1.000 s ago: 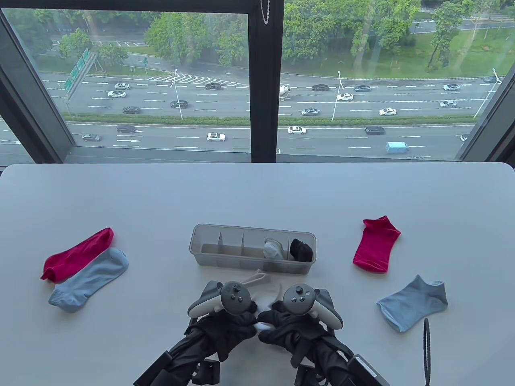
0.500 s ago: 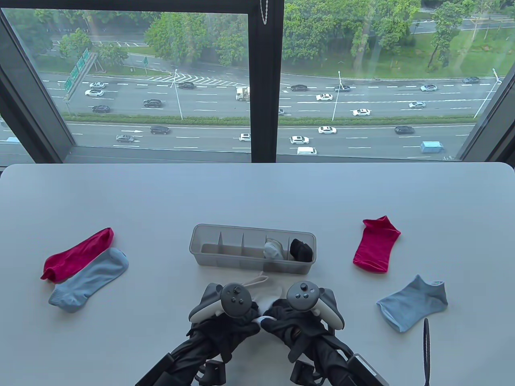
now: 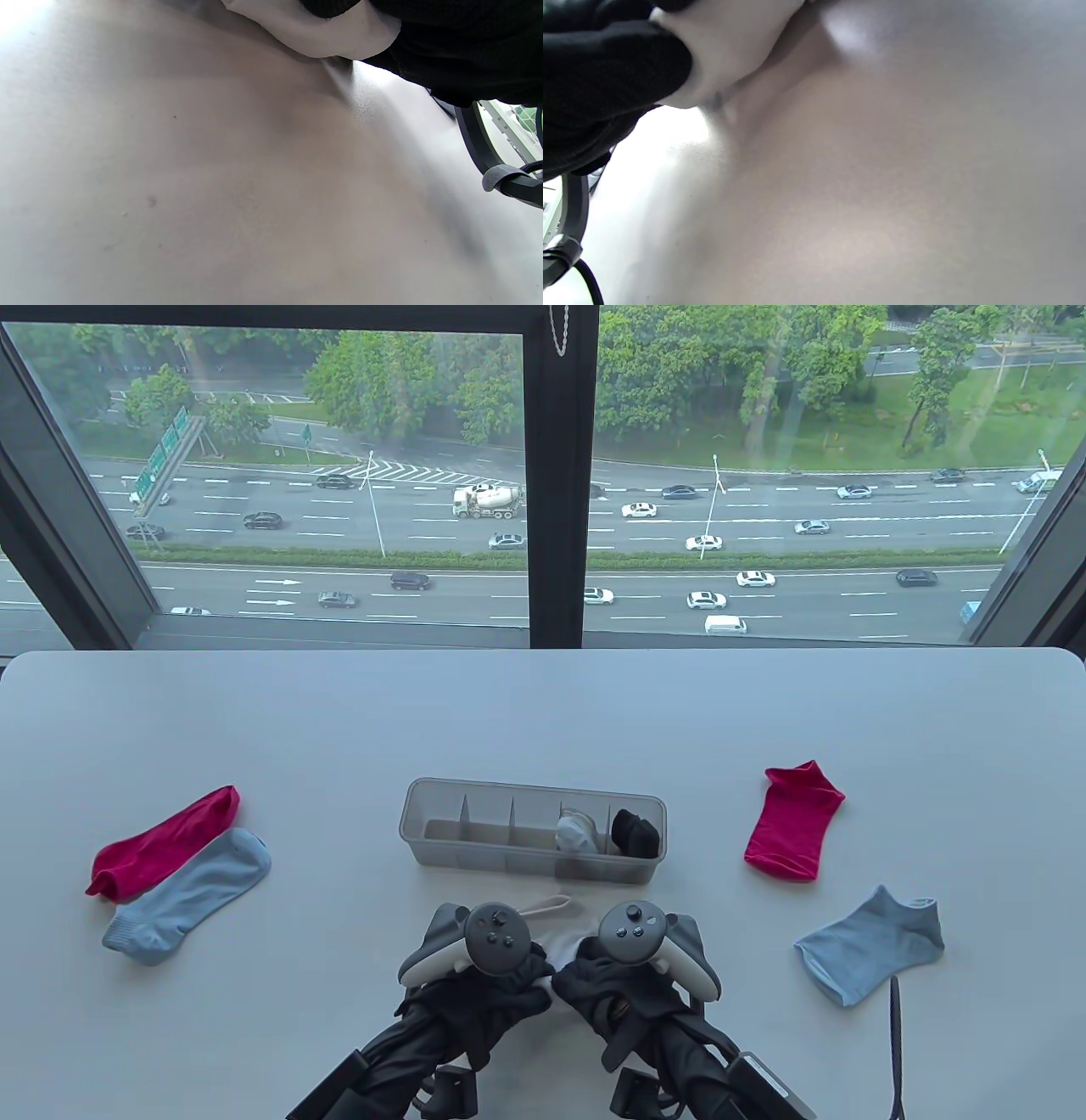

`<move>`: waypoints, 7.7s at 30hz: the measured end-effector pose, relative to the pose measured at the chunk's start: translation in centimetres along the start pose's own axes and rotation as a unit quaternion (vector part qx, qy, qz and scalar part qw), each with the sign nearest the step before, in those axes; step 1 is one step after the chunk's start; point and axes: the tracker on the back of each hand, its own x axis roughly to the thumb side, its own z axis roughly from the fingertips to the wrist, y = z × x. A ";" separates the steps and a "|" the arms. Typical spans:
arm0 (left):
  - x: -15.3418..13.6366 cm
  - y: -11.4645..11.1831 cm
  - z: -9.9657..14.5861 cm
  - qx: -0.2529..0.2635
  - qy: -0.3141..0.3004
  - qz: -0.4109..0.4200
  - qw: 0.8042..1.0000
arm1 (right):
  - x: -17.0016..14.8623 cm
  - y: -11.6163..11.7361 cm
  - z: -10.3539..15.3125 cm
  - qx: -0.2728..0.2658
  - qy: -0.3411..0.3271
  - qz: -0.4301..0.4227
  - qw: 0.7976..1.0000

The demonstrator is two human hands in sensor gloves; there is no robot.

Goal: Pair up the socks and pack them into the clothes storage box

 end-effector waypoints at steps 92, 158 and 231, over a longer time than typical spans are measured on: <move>1.1 1.3 1.2 0.078 0.002 -0.038 0.996 | 0.8 -1.7 1.3 -0.046 -0.075 -0.033 0.996; 2.3 1.6 1.5 0.161 0.034 -0.087 0.983 | 1.8 -3.0 2.7 -0.124 -0.109 -0.013 0.986; 3.8 2.1 2.6 0.202 -0.042 -0.070 0.976 | 0.7 -4.6 3.3 -0.212 -0.063 -0.058 0.974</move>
